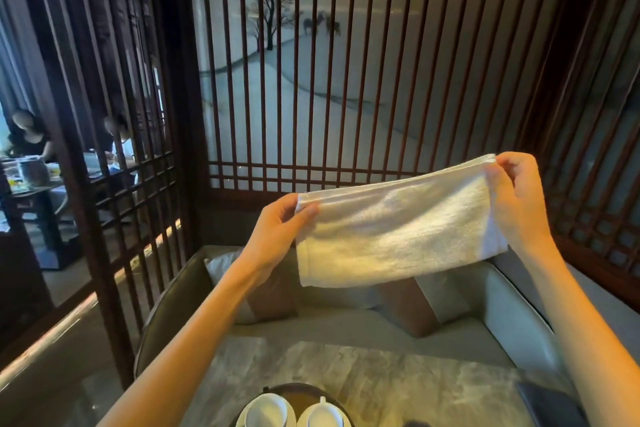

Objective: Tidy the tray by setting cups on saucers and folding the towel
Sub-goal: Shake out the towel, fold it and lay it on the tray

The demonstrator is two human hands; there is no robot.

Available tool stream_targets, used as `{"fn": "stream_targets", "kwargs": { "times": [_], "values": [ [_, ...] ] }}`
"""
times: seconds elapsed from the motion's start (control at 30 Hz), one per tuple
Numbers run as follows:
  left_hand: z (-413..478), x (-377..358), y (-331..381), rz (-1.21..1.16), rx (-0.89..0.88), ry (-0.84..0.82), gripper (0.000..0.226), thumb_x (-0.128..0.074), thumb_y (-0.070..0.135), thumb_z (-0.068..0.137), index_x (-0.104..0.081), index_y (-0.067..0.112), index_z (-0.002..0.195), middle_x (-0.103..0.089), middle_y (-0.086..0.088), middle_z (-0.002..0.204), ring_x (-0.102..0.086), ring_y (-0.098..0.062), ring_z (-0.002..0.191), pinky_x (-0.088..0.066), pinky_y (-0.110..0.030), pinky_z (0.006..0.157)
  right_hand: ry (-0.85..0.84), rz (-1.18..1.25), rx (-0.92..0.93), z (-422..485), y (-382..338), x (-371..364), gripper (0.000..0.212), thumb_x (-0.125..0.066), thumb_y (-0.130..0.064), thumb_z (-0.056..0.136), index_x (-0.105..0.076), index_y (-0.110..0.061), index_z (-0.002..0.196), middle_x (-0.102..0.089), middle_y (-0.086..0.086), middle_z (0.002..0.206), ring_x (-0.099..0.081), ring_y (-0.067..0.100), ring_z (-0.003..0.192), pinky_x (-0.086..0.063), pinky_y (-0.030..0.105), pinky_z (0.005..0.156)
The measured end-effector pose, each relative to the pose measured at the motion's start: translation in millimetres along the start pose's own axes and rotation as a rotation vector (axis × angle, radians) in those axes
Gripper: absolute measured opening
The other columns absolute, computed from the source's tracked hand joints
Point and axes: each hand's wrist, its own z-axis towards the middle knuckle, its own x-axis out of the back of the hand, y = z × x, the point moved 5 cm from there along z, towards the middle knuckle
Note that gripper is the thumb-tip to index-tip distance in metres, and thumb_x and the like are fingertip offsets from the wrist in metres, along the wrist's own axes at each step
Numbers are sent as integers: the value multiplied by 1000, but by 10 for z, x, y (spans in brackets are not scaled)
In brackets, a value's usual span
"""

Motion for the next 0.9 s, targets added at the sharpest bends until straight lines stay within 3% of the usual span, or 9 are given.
{"fn": "stream_targets", "kwargs": {
  "times": [0.1, 0.3, 0.43, 0.57, 0.67, 0.77, 0.9],
  "values": [
    [-1, -20, 32, 18, -59, 90, 32, -69, 54, 73, -73, 35, 99, -74, 6, 100, -71, -14, 98, -62, -31, 78, 58, 27, -11, -65, 25, 5, 11, -47, -16, 99, -43, -20, 108, -47, -14, 92, -50, -13, 75, -41, 4, 66],
    [53, 5, -30, -79, 65, 214, 24, -70, 51, 74, -76, 33, 89, -76, 4, 91, -74, -19, 88, -63, -38, 76, 66, 51, -66, -214, 113, -3, 9, -50, -19, 98, -46, -21, 106, -52, -18, 84, -52, -8, 72, -43, 9, 64],
    [84, 1, -29, -39, 58, 295, 31, -63, 56, 84, -74, 28, 89, -74, 7, 86, -74, -14, 82, -62, -33, 71, 64, 71, -102, -308, 125, -34, 16, -52, -24, 98, -56, -22, 113, -61, -30, 90, -59, -10, 81, -46, 6, 66],
    [58, -12, 30, 102, -47, 375, 30, -56, 50, 93, -70, 23, 95, -70, 8, 82, -70, -7, 77, -54, -17, 61, 67, 83, -120, -360, 115, -61, 24, -52, -22, 99, -61, -20, 121, -62, -17, 109, -59, -12, 92, -47, 5, 73],
    [27, -37, 82, 194, -152, 426, 31, -49, 39, 99, -64, 12, 95, -60, 5, 78, -58, -4, 69, -47, -15, 61, 81, 68, -92, -400, 74, -70, 23, -51, -20, 100, -61, -18, 120, -62, -26, 101, -59, -10, 88, -45, 5, 72],
    [11, -38, 129, 242, -221, 453, 28, -46, 35, 101, -59, 12, 92, -53, 7, 76, -50, 2, 67, -44, -10, 61, 92, -4, -46, -453, 18, -89, 20, -47, -20, 101, -58, -21, 117, -58, -38, 94, -56, -10, 82, -42, 3, 67],
    [18, -18, 77, 215, -197, 415, 34, -46, 36, 102, -57, 5, 94, -55, -4, 80, -53, -10, 72, -45, -18, 66, 108, -33, -46, -487, 29, -94, 18, -45, -19, 101, -57, -19, 115, -56, -42, 94, -55, -14, 87, -39, 0, 68]
  ]
}}
